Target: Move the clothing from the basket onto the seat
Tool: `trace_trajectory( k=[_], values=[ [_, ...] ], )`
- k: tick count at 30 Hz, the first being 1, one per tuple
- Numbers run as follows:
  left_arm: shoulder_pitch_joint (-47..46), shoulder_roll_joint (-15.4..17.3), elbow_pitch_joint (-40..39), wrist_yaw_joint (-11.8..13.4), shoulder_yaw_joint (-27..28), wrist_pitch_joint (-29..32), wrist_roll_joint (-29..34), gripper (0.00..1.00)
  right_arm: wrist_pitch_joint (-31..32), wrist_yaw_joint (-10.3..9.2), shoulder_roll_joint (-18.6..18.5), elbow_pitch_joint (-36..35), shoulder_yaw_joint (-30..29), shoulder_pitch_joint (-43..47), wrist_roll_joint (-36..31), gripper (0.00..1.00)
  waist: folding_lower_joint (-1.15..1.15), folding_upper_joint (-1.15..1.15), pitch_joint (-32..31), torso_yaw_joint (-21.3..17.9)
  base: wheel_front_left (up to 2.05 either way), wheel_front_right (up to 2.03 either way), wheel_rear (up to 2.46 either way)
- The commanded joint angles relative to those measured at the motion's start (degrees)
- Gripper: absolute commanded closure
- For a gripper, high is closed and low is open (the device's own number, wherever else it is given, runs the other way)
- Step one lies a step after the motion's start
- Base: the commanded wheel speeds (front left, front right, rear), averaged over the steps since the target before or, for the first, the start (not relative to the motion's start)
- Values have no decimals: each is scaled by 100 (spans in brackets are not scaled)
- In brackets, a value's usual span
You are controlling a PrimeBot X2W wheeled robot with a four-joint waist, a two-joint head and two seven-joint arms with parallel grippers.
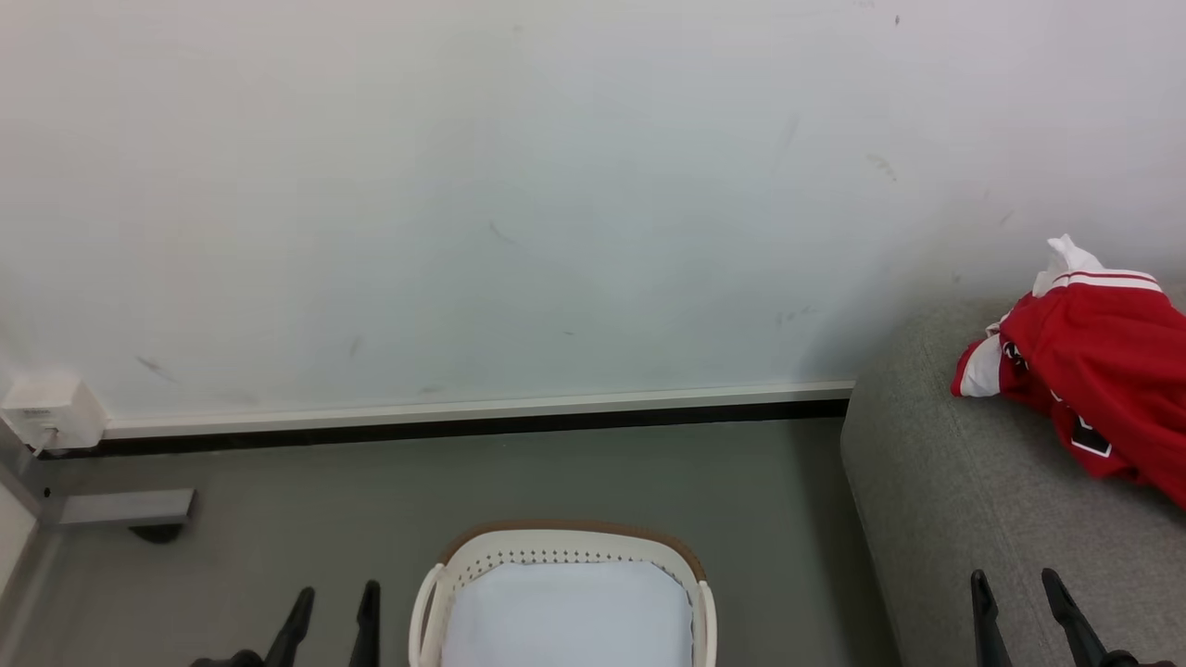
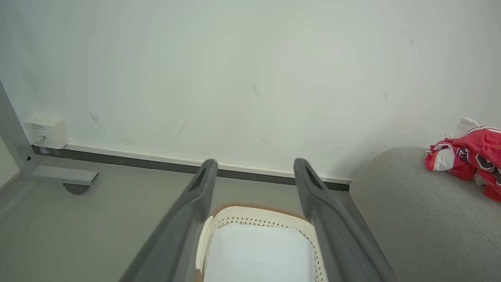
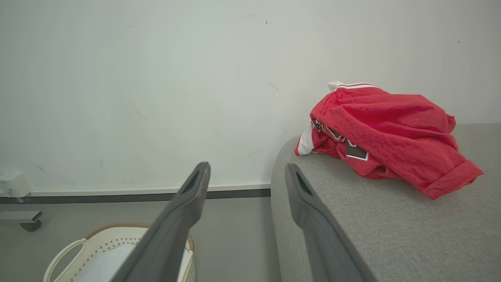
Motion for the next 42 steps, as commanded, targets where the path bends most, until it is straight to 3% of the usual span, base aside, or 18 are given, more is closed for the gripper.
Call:
trace_trajectory(
  k=[1, 14, 15, 19, 42],
  values=[
    [30, 28, 15, -17, -3, 0, -56, 0, 4, -15, -14, 22, 7, 76, 40, 0, 0, 0, 2, -1, 0, 0, 0],
    [35, 30, 43, -10, -69, 0, -183, 0, 4, -15, -14, 70, 64, 87, 22, 0, 0, 0, 0, 19, 0, 0, 0],
    [43, 59, 12, -11, -101, 0, -178, 100, 4, -15, -15, 71, 70, 87, 24, 100, 0, 0, 3, 20, 0, 0, 0],
    [46, -47, 184, -14, -136, 12, -210, 100, 12, 0, 38, 206, 59, 58, 25, 100, 0, 0, 3, 19, 0, 0, 0],
    [-224, -83, 25, -13, 150, 665, -2457, 100, 663, -3, 18, 103, -95, -256, 2490, 100, 0, 0, 67, 40, 0, 0, 0]
  ],
)
